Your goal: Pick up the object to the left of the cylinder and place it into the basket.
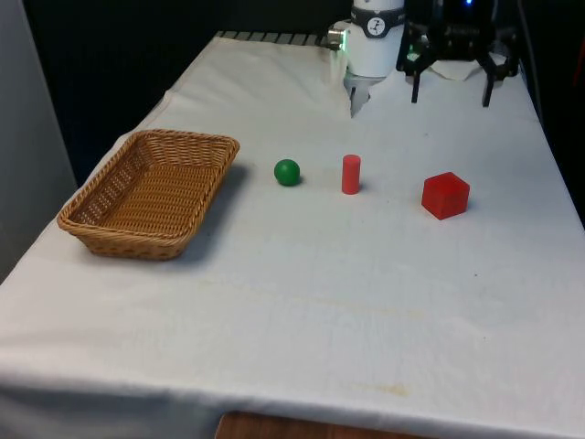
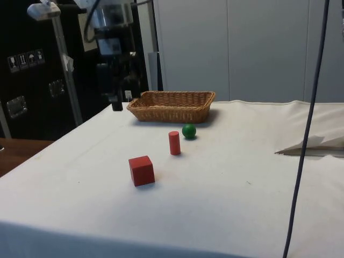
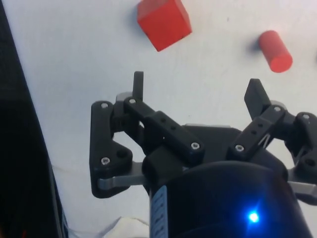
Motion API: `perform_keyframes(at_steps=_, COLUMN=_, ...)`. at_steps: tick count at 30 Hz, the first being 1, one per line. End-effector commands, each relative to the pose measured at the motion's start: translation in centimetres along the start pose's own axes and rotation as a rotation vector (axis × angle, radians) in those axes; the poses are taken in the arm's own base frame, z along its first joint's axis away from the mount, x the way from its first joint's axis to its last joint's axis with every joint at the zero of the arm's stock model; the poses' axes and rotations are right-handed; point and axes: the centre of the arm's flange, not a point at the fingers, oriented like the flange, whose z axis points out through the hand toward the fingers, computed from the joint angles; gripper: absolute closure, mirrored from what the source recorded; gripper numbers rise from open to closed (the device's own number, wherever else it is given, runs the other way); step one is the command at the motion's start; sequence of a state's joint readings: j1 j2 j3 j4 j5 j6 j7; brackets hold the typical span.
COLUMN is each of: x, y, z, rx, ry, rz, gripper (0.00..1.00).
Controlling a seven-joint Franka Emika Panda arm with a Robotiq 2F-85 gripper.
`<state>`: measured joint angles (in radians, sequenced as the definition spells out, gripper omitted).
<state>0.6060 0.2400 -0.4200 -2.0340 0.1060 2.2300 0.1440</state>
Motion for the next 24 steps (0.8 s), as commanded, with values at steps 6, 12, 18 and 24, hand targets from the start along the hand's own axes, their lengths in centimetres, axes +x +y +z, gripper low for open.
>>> perform_keyframes(at_steps=6, x=-0.6, y=-0.7, z=1.5, rx=0.004, ry=0.026, rz=0.028, gripper=0.00)
perform_keyframes(at_steps=12, x=-1.0, y=-1.1, z=2.8, rx=0.000, ry=0.028, rz=0.051, gripper=0.00)
perform_keyframes(at_steps=18, x=-1.4, y=-1.9, z=4.8, rx=0.002, ry=0.050, rz=0.097, gripper=0.00)
perform_keyframes(at_steps=24, x=-1.7, y=-2.4, z=6.4, rx=-0.004, ry=0.059, rz=0.128, gripper=0.00)
